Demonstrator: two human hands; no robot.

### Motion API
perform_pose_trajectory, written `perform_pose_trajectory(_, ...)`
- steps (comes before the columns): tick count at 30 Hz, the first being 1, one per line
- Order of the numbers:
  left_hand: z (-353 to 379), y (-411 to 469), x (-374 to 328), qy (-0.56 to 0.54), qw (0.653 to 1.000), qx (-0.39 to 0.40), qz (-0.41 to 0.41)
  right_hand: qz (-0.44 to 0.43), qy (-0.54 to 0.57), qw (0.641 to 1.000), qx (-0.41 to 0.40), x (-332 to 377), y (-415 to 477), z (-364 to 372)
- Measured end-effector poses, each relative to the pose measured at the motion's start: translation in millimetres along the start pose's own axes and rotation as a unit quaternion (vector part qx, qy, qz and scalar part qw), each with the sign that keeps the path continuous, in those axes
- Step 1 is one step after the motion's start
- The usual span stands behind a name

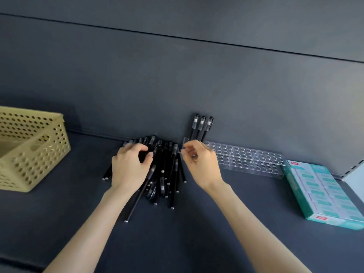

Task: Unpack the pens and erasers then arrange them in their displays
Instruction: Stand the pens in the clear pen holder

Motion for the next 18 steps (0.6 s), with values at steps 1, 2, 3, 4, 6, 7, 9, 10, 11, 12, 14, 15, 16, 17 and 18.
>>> perform_pose_trajectory(1, -0.2, -0.5, 10.4, 0.022, 1.000, 0.009, -0.020, 0.009, 0.006, 1.000, 0.011, 1.9, -1.4, 10.6)
perform_pose_trajectory(2, 0.2, -0.2, 21.1, 0.042, 0.998, 0.022, -0.038, 0.018, 0.010, 1.000, 0.021, 3.7, -2.2, 21.1)
perform_pose_trajectory(3, 1.7, 0.9, 30.9, 0.056, 0.996, 0.037, -0.053, 0.026, 0.011, 0.999, 0.029, 5.4, -2.7, 31.2)
perform_pose_trajectory(4, 3.5, 3.1, 40.2, 0.065, 0.994, 0.053, -0.064, 0.035, 0.007, 0.999, 0.034, 6.9, -2.6, 40.7)
perform_pose_trajectory(6, 7.7, 9.6, 55.8, 0.064, 0.992, 0.083, -0.074, 0.054, -0.021, 0.998, 0.037, 9.4, -0.7, 57.1)
perform_pose_trajectory(7, 10.2, 14.0, 62.7, 0.056, 0.990, 0.100, -0.076, 0.067, -0.042, 0.996, 0.034, 10.0, 1.2, 64.1)
perform_pose_trajectory(9, 17.3, 21.2, 74.0, 0.026, 0.987, 0.139, -0.078, 0.098, -0.085, 0.991, 0.022, 9.6, 5.5, 74.7)
perform_pose_trajectory(10, 21.3, 24.3, 77.8, 0.010, 0.985, 0.156, -0.073, 0.109, -0.104, 0.988, 0.014, 9.5, 7.7, 78.8)
perform_pose_trajectory(11, 24.9, 26.9, 80.3, 0.000, 0.984, 0.168, -0.065, 0.120, -0.119, 0.986, 0.007, 9.2, 9.5, 82.2)
perform_pose_trajectory(12, 27.7, 29.6, 82.0, -0.009, 0.983, 0.177, -0.054, 0.132, -0.129, 0.983, -0.002, 8.7, 11.0, 84.8)
perform_pose_trajectory(14, 32.7, 36.9, 85.8, -0.043, 0.978, 0.197, -0.048, 0.156, -0.135, 0.978, -0.020, 7.5, 13.5, 88.4)
perform_pose_trajectory(15, 35.2, 40.3, 88.0, -0.066, 0.974, 0.212, -0.052, 0.166, -0.138, 0.976, -0.028, 7.1, 14.5, 89.4)
perform_pose_trajectory(16, 37.1, 43.2, 89.7, -0.087, 0.969, 0.225, -0.056, 0.176, -0.140, 0.974, -0.035, 6.6, 15.2, 90.3)
perform_pose_trajectory(17, 39.1, 46.3, 91.2, -0.105, 0.964, 0.237, -0.058, 0.186, -0.139, 0.972, -0.040, 5.9, 15.8, 91.2)
perform_pose_trajectory(18, 41.6, 49.1, 93.2, -0.121, 0.960, 0.247, -0.059, 0.196, -0.135, 0.970, -0.046, 5.0, 16.3, 92.3)
Point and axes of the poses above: each hand's wrist, its own y-axis towards the middle knuckle, its own z-axis out of the palm, x = y × z, the point moved 8 cm from there along y, towards the middle knuckle, and after that the axes turned 12 degrees about y, right-handed, at the moved point
